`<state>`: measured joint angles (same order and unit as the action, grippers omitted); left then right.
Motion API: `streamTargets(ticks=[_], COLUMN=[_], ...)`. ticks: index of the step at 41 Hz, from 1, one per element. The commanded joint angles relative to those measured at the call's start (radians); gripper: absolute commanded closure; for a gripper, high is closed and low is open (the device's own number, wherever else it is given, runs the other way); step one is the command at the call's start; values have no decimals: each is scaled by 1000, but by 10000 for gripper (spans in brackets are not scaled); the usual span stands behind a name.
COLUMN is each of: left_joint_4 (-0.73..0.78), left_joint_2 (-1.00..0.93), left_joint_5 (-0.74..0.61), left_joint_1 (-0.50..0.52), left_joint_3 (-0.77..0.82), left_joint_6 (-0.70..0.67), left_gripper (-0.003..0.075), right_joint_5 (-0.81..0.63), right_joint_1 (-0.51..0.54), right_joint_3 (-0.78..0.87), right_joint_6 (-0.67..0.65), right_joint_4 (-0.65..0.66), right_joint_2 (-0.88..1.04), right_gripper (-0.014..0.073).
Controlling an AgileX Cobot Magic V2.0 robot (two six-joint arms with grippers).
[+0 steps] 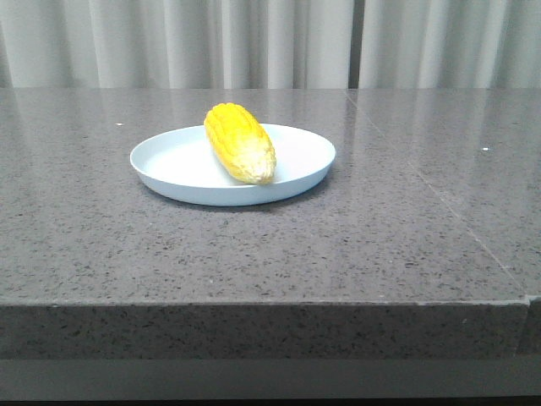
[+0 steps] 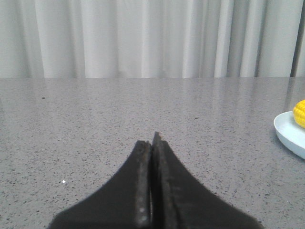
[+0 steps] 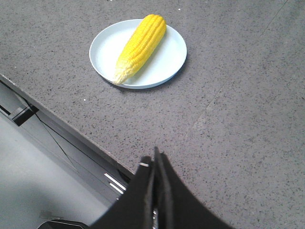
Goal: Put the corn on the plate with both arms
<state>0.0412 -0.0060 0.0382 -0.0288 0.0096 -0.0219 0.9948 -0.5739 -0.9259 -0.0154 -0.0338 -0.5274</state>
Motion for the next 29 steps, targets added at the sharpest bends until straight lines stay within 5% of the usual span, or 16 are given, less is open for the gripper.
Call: streamTargets(ticks=[1,24,29], left_joint_4=[-7,-7,-7], left_joint_2=[-16,-16,-16], left_joint_5=[-89,-89,-89], left_joint_1=[-4,-4,-4], left_joint_3=[21,21,21], left_joint_6=[-8,-8,-8], left_gripper=[741,741,741], right_joint_5=[-68,-74,-136], right_joint_1=[3,2,93], right_joint_3=[-21,-10,70], right_joint_6=[7,7,7], right_joint_4=[12,7,2], right_joint_2=[-5,6,63], right_gripper=[661,661,661])
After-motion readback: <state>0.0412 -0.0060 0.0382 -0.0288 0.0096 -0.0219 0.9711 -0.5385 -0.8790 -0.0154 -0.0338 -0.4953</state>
